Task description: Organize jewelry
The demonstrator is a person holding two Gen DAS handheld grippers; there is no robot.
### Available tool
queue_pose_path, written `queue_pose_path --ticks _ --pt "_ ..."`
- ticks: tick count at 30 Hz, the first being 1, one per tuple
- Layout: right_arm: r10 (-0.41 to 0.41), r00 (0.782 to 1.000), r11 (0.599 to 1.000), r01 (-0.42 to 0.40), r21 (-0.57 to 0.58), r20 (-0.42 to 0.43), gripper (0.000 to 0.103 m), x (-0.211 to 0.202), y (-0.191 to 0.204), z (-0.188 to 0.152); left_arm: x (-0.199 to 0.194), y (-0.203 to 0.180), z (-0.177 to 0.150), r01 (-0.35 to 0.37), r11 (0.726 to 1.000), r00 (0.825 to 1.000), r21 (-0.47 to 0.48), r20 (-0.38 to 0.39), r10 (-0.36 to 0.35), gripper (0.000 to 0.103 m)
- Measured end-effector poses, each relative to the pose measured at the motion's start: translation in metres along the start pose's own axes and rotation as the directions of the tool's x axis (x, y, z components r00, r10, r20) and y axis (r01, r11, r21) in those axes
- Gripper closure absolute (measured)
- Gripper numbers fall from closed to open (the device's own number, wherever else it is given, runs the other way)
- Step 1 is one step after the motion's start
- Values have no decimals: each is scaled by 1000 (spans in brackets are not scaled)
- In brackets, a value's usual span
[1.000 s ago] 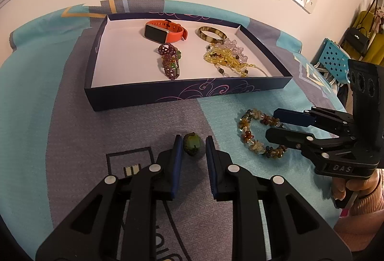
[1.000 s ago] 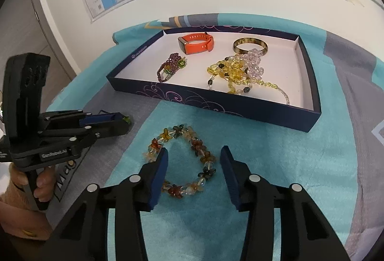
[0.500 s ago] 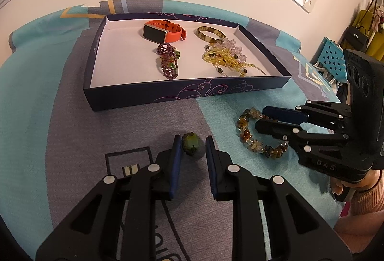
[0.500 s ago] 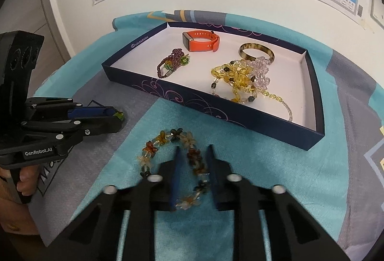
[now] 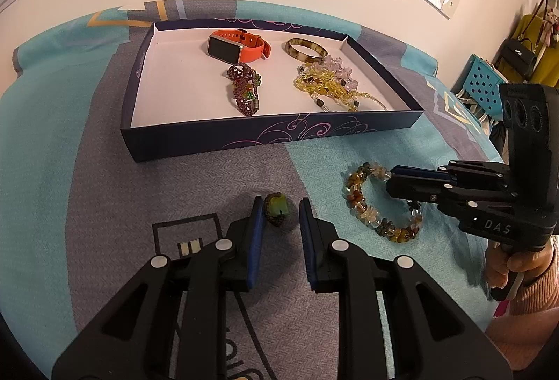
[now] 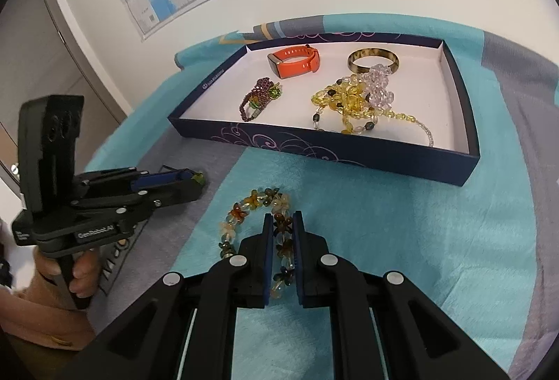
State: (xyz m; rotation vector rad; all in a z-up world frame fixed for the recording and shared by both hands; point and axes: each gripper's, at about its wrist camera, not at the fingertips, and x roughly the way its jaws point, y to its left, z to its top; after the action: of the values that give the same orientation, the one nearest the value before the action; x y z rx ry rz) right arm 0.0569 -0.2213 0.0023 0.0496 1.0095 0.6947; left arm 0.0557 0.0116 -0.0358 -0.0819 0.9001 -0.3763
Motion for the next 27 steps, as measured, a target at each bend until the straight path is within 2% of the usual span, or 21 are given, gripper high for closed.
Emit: queue_pose_path --ticks 6,9,11,13,18,20,22,27 --pt "36 999 999 -36 27 12 94 -4 -4 -1 0 0 0 0 1000 1000 0 0 0 83" --pt "14 1000 1000 -14 14 0 94 -2 -3 -2 0 0 0 0 1000 1000 0 0 0 83" --pt "-3 1000 1000 3 20 -5 89 0 -4 -3 0 0 0 -1 1000 1000 1 0 1 83" --pt "6 1000 1000 -6 18 -5 78 1 -3 -3 0 0 0 0 1000 1000 0 0 0 83" --pt "-97 995 992 95 -85 -8 77 9 13 0 0 0 0 0 1000 1000 0 0 0 83" --pt "-135 991 983 133 -123 -8 80 12 19 0 0 0 0 0 1000 1000 0 0 0 83" --pt "-159 987 977 156 -142 -7 92 13 20 1 0 0 0 0 1000 1000 1 0 0 83" --pt "-105 994 991 104 -86 -9 94 10 11 1 0 0 0 -1 1000 1000 1 0 1 83"
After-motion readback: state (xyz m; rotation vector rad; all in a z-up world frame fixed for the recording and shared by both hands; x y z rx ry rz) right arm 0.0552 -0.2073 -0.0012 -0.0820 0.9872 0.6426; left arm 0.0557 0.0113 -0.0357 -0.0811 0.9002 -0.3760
